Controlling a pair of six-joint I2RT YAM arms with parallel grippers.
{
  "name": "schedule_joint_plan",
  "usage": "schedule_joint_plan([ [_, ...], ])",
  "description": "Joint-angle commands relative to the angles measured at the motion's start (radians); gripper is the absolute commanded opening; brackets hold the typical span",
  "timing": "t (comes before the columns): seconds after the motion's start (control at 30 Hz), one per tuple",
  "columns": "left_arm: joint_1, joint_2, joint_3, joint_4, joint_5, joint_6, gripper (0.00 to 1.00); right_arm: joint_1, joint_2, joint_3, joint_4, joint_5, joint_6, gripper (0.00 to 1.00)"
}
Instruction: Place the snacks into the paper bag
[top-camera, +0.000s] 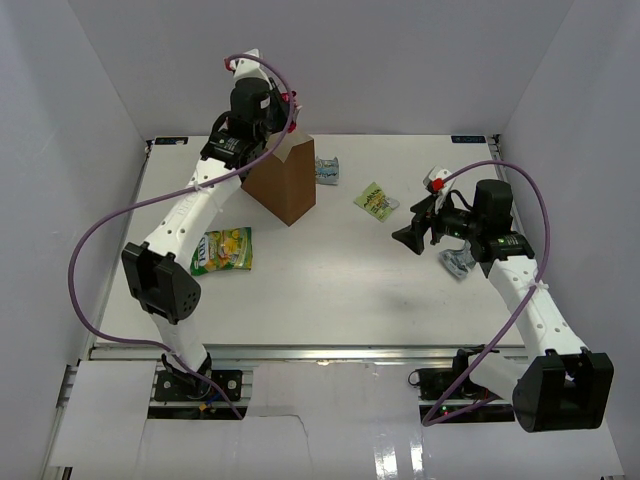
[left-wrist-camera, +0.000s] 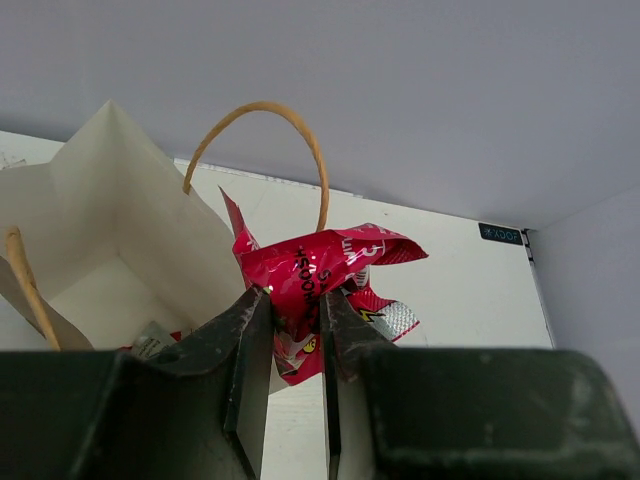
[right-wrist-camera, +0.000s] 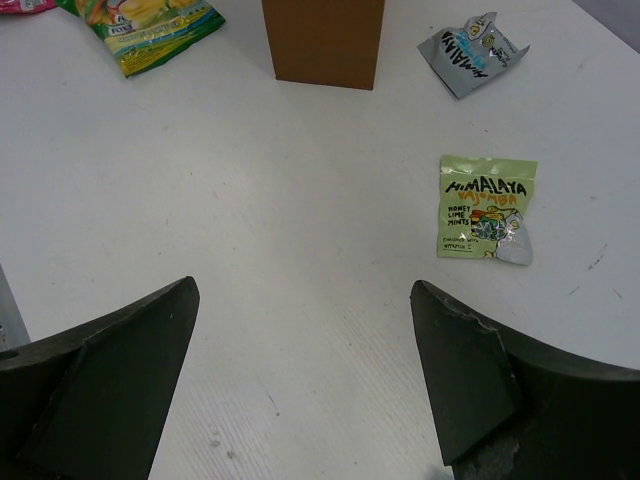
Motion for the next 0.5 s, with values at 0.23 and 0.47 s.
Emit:
schedule_joint_plan([
  [0.23,0.037,-0.016,-0.005,-0.031,-0.022,-0.006,0.31,-0.008,-0.008,0.012,0.014,-0.004,0.006,0.92],
  [0.47,0.037,-0.017,0.012,-0.036,-0.002,0.0,0.68,-0.024,-0.011,0.02,-0.012,0.005,0.008,0.92],
])
